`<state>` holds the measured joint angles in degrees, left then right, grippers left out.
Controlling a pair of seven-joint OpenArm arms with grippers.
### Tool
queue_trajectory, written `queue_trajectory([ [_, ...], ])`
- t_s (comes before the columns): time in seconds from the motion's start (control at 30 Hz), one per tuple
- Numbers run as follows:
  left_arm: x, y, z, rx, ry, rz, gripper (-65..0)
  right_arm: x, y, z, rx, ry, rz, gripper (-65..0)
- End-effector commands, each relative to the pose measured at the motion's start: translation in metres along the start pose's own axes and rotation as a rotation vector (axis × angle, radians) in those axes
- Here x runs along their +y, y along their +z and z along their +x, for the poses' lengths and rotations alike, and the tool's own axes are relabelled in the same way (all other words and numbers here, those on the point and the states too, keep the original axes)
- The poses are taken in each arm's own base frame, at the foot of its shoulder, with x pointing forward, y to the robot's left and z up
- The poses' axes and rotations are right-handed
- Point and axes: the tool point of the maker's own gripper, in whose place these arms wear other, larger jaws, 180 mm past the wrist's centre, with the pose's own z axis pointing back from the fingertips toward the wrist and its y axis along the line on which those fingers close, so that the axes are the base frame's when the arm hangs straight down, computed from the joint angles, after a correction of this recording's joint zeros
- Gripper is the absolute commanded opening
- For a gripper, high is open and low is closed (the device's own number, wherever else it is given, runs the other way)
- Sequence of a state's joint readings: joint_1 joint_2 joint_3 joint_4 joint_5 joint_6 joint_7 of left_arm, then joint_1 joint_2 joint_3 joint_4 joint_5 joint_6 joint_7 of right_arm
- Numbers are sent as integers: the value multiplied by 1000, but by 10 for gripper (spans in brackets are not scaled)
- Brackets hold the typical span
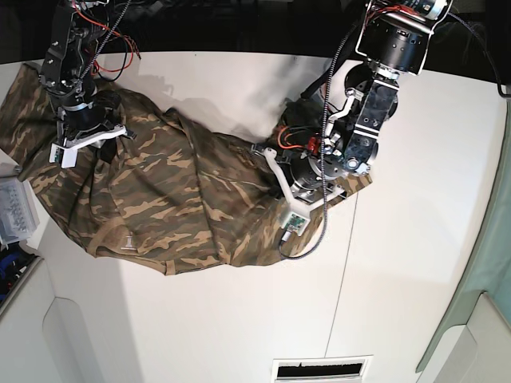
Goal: Layout the t-shirt on the table in an organized manner, then fold the t-shirt properly
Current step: 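Lift and drag the shirt with both grippers to spread it, then regrasp the shirt fabric with the right gripper near the collar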
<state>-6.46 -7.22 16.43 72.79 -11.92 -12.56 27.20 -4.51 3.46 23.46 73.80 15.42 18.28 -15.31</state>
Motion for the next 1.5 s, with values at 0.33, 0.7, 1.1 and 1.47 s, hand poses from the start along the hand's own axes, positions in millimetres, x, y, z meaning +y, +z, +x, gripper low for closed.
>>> queue_trajectory([
  [0.33, 35, 90, 65, -231, -127, 56, -650, -16, 3, 19, -30, 43, -21, -650],
  [0.7, 21, 108, 47, -224, -129, 7, -609, 34, 7, -11, 102, -89, 212, -491],
  [1.1, 9, 104, 52, -251, -93, -13, -511, 108, 23, -36, 115, -149, 431, -491],
  [1.47, 6, 100, 40, -197, -105, -35, -511, 118, 14, 49, -115, 15, 395, -409],
])
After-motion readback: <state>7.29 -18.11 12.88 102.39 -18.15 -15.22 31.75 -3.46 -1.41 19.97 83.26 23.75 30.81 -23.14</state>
